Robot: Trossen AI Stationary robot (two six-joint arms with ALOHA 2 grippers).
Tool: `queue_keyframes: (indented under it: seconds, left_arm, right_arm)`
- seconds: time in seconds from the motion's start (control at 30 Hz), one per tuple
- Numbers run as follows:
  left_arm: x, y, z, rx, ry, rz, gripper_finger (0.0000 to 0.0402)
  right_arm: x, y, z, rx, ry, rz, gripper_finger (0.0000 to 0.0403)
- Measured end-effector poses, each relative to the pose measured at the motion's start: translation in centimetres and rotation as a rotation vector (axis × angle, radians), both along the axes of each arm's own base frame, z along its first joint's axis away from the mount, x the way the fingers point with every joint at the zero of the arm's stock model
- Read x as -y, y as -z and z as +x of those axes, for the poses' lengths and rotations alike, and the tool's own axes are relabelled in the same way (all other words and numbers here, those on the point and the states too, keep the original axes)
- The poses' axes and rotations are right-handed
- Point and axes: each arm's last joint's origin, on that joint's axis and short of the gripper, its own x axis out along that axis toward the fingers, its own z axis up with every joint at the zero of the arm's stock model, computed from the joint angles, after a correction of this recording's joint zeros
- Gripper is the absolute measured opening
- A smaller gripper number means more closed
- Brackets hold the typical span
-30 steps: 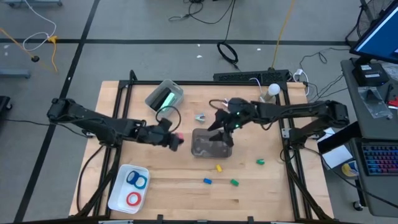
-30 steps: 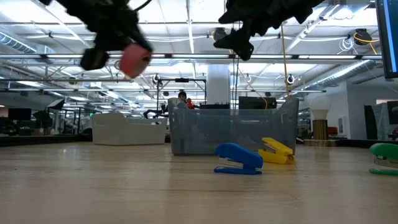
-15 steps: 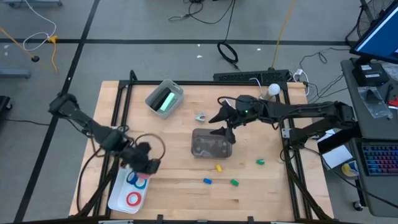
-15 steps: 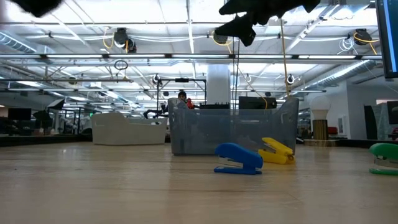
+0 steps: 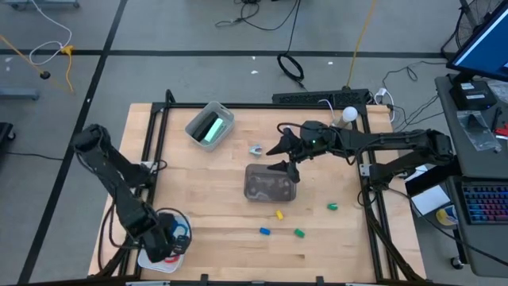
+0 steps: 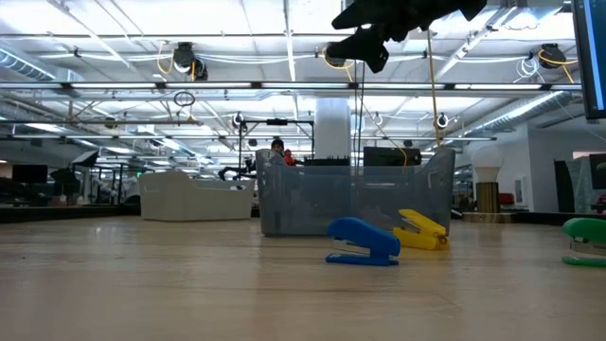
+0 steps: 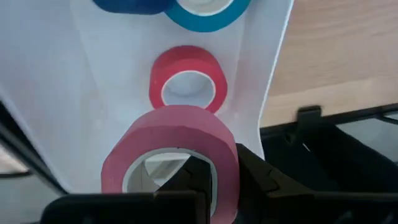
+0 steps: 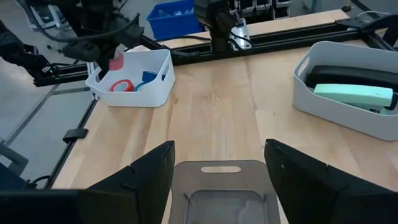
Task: Pick and place Stapler, Stapler remover, tape
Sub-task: Put the pink tape into the white bin
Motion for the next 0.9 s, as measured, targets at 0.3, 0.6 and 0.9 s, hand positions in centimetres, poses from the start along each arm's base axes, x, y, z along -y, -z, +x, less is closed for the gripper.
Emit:
queue_keyframes:
  seconds: [0.3,0.6,0.9]
  left_arm:
    - [0.9,2.3,-0.1,-0.050,0.017,0.111,0.0035]
    - [0.5,4.0,-0.7,-0.097,0.052,0.194,0.0035]
    - [0.2,5.8,-0.9,-0.056,0.069,0.159,0.0035]
  right_arm:
    - [0.0,0.0,0.0,0.000,0.002,0.005,0.0238]
    - [0.0,0.0,0.0,-0.001,0.005,0.017,0.0238]
    - [0.0,0.0,0.0,-0.002,0.008,0.024,0.0238]
